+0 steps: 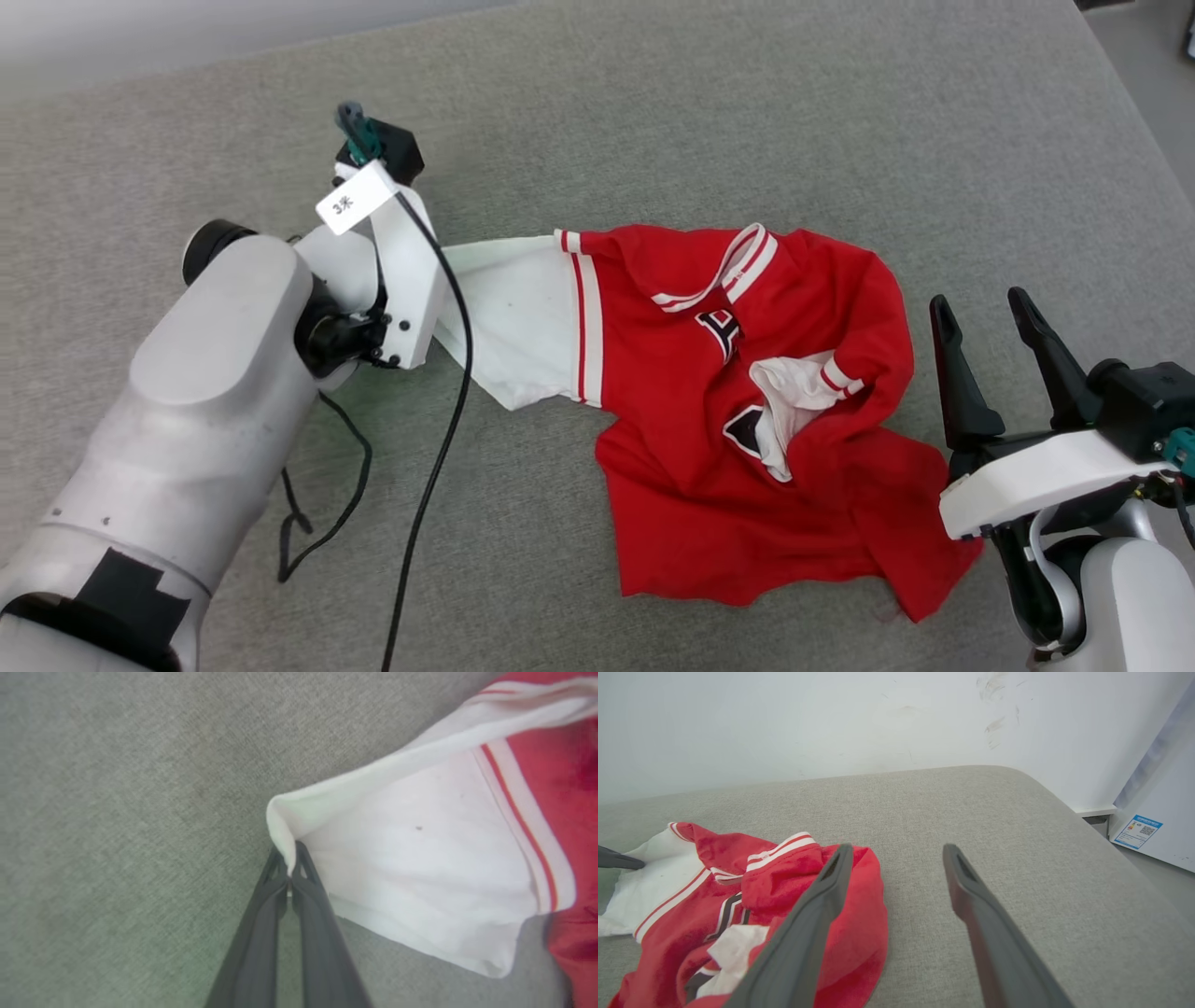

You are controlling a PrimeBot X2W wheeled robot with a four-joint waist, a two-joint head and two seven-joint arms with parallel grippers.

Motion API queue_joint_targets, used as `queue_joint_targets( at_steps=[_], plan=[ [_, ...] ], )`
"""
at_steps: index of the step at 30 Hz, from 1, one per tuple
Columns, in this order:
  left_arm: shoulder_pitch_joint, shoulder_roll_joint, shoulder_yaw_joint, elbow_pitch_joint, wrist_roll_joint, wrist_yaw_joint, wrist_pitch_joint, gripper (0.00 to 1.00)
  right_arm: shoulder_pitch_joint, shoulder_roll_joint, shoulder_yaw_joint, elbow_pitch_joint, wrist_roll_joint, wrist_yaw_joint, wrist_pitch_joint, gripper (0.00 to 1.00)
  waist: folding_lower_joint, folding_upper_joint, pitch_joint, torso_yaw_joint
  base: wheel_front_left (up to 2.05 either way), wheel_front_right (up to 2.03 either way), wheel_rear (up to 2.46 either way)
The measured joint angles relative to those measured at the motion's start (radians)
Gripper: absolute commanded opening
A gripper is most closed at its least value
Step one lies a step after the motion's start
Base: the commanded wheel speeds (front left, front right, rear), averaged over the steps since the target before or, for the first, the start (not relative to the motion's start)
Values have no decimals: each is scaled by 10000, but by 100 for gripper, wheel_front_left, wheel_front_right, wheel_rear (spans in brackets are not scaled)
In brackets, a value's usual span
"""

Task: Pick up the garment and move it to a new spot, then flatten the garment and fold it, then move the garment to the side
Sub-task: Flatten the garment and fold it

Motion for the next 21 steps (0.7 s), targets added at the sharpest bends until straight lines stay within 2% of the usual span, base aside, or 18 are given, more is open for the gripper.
queue_joint_targets(
  at_steps=[10, 21],
  plan=[
    [379, 763, 570, 180, -763, -15, -982, 0, 222, 8, -98, -82, -263, -2, 353, 100, 0, 0, -703, 739, 0, 0, 0],
    [1859, 1657, 360, -360, -986, -15, -1108, 0, 608, -4, -86, -267, -412, 0, 802, 100, -2, 0, -1560, 1778, 0, 0, 0]
  ],
)
